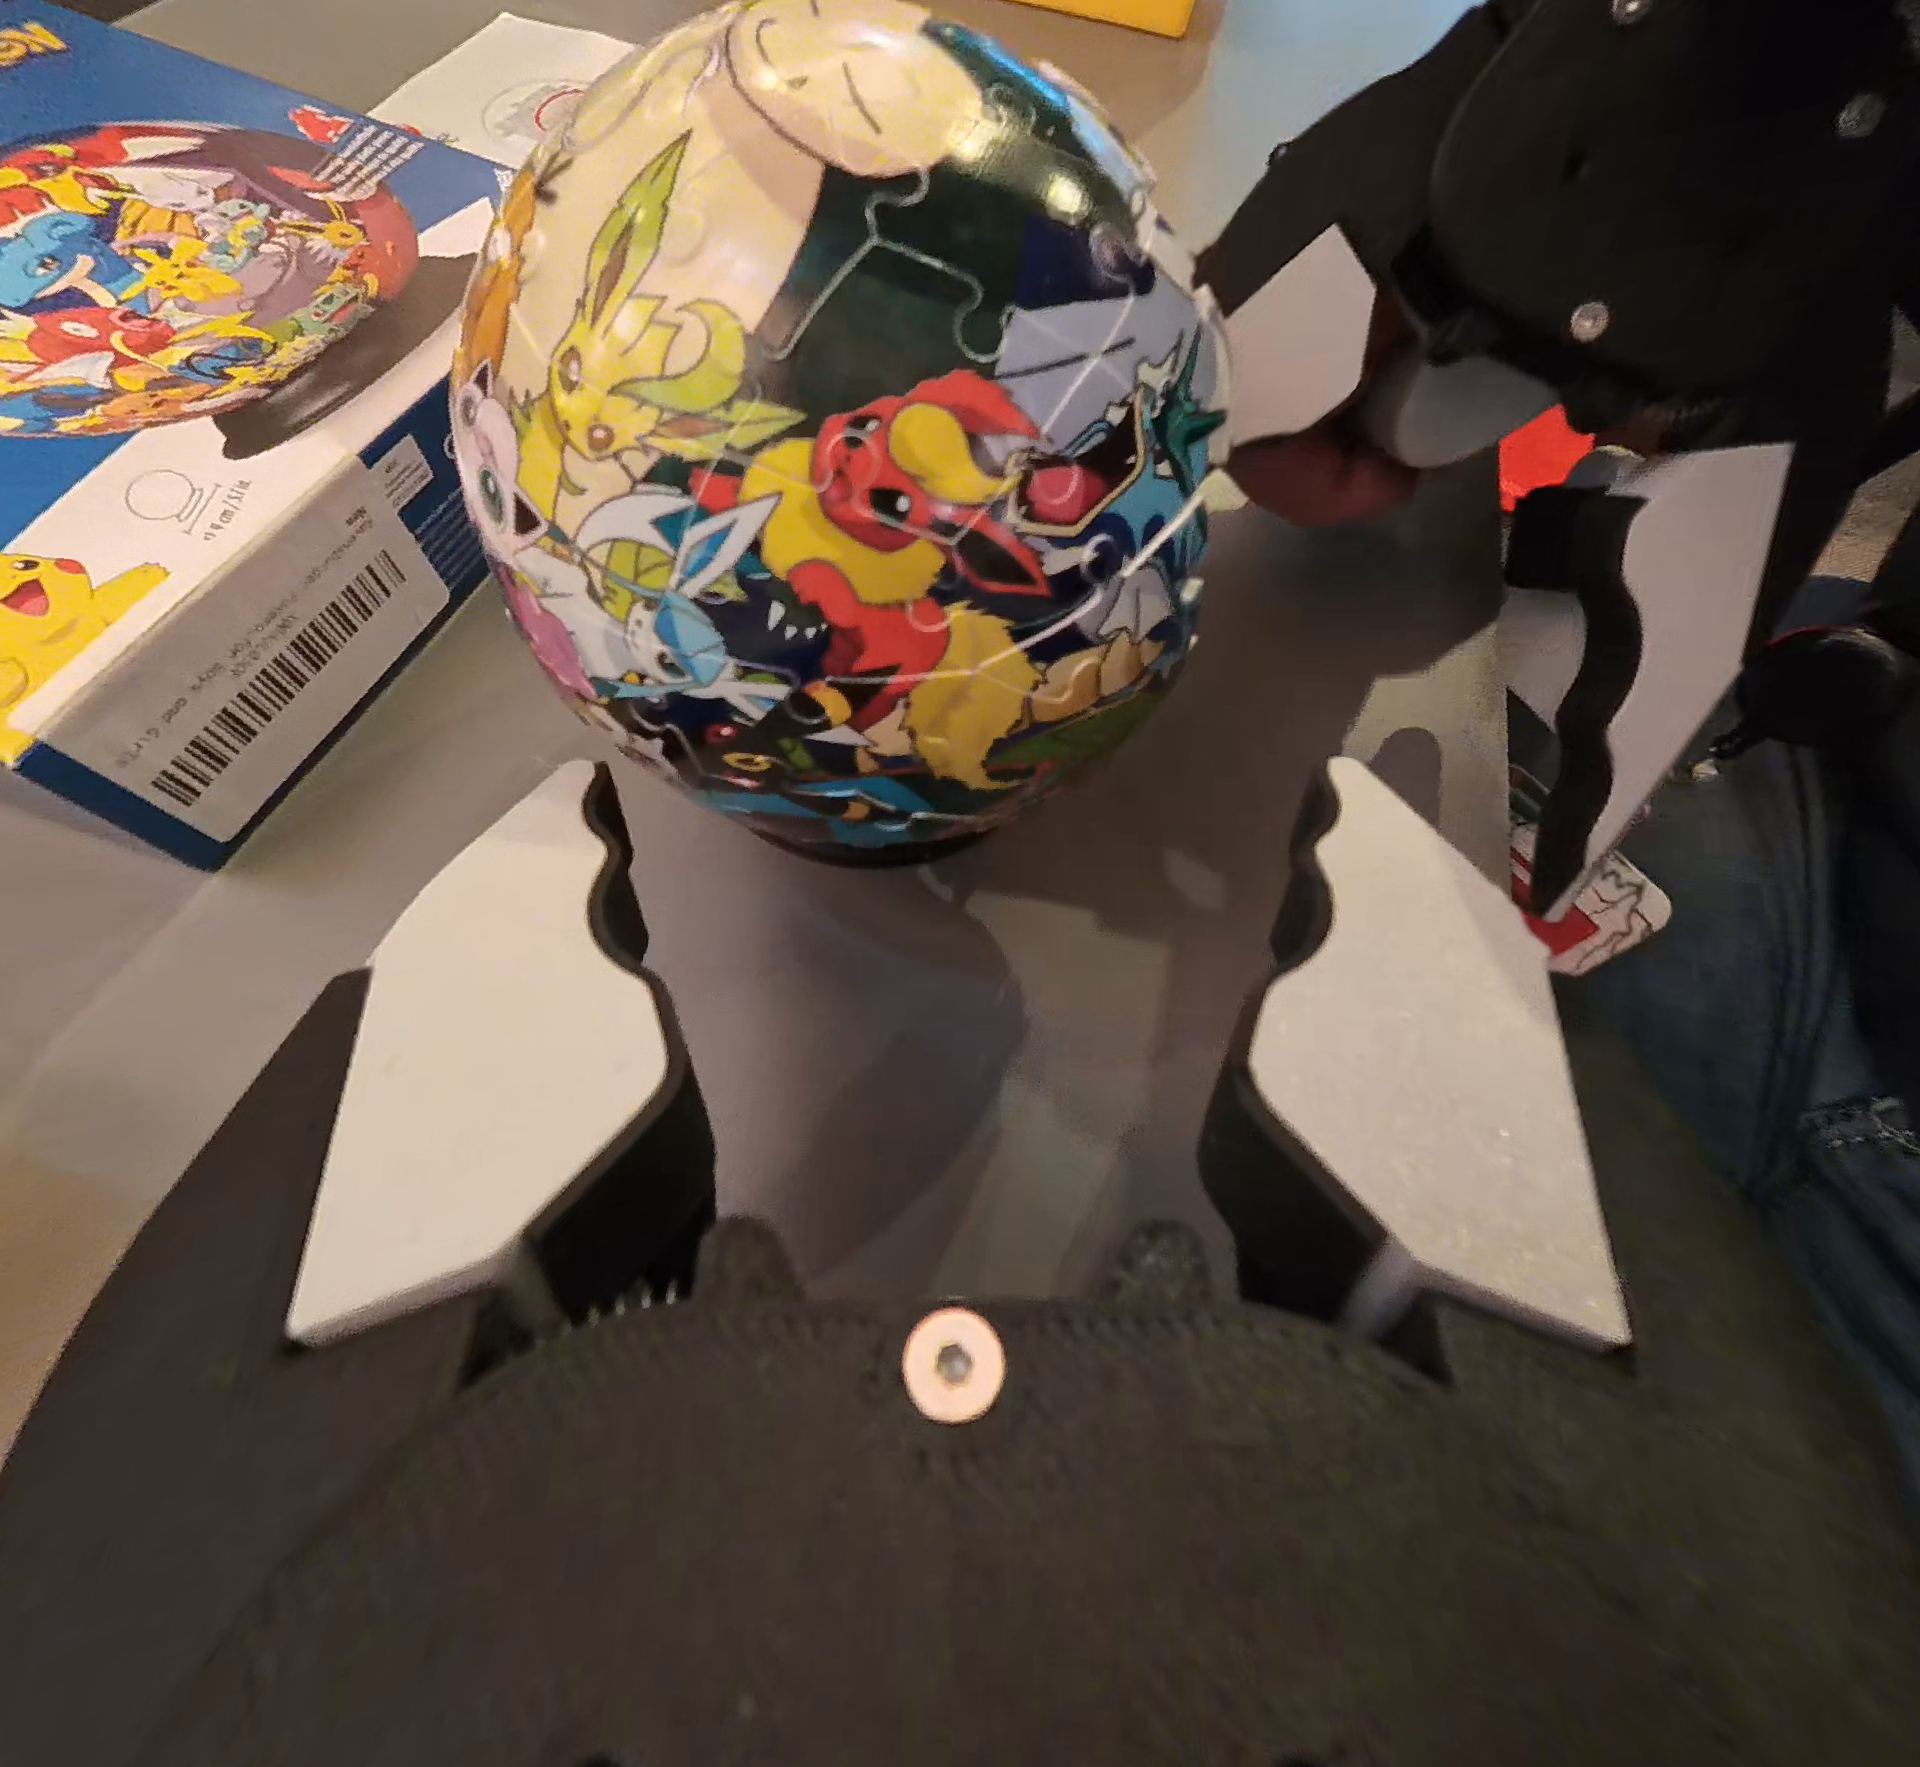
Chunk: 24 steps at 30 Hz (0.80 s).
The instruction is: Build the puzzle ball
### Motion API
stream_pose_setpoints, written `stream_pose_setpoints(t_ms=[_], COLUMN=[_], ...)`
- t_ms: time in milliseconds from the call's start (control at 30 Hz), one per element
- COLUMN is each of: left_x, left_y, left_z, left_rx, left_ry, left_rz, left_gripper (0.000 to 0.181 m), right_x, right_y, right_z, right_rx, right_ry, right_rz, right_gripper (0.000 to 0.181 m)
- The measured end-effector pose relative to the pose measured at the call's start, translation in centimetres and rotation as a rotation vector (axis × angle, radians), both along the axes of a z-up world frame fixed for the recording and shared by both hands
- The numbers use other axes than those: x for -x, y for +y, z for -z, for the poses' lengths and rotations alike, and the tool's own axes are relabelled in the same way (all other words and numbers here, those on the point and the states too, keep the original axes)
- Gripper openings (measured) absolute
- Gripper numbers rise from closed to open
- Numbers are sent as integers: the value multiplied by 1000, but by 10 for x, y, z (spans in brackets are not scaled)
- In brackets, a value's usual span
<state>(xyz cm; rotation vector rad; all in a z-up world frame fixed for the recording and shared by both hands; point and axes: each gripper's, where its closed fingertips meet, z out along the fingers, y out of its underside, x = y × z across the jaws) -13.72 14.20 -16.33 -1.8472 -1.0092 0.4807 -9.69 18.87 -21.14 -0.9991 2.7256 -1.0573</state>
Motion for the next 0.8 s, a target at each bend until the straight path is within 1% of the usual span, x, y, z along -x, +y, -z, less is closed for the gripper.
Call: stream_pose_setpoints(t_ms=[100, 233, 333, 600, 667, 800], left_x=[1, 3, 1, 1, 2, 2], left_y=[1, 3, 2, 3, 3, 3], left_z=[1, 3, 1, 0, 0, 0], left_rx=[-27, -44, -47, -71, -74, -79], left_ry=[-4, -13, -9, -7, -8, -9], left_rz=[20, 35, 40, 46, 47, 45], left_gripper=[119, 119, 119, 119, 119, 119], right_x=[1, 2, 1, 2, 2, 3], right_y=[-2, -2, -2, 3, 3, 3], right_z=[2, 10, 12, 14, 14, 14], right_rx=[-48, -149, -188, -242, -256, -263], right_ry=[18, -15, -17, 16, 28, 33], right_rz=[4, 13, -4, -40, -48, -62], right_gripper=[145, 147, 147, 150, 146, 145])
